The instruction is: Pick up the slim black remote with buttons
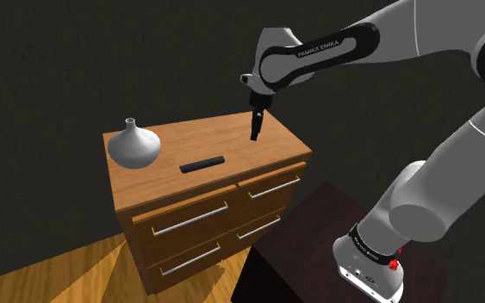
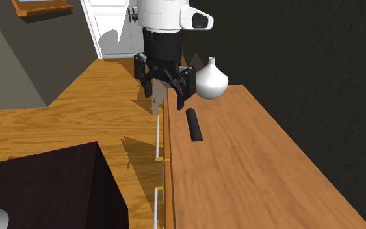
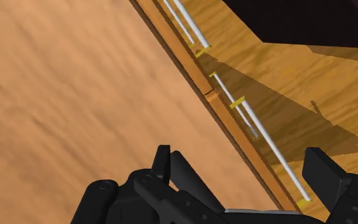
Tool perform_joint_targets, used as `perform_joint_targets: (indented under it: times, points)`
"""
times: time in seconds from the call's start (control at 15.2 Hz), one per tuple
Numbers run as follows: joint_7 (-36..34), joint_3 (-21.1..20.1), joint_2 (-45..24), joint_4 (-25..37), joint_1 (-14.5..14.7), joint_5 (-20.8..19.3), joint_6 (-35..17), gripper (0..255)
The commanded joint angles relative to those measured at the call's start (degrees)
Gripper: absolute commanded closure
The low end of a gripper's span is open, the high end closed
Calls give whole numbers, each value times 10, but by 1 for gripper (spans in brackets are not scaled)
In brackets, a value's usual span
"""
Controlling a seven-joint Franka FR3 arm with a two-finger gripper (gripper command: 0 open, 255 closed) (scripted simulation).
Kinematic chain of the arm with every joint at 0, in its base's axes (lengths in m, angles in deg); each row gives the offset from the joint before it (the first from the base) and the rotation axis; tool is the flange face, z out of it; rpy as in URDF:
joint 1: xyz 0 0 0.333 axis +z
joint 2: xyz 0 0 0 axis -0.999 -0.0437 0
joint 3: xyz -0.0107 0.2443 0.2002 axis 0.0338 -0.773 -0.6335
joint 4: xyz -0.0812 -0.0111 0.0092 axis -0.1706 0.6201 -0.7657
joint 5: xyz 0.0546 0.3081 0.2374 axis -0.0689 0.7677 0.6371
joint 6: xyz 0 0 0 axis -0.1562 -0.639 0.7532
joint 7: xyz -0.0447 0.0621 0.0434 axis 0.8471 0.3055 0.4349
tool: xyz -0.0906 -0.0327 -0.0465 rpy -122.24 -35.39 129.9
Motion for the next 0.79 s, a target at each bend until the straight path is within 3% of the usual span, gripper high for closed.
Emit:
perform_joint_targets:
  times: [0.0, 0.73]
  points:
    - [34, 0, -49, 28, 3, -1, -19, 0]
    - [165, -32, -285, 201, 25, -25, -71, 0]
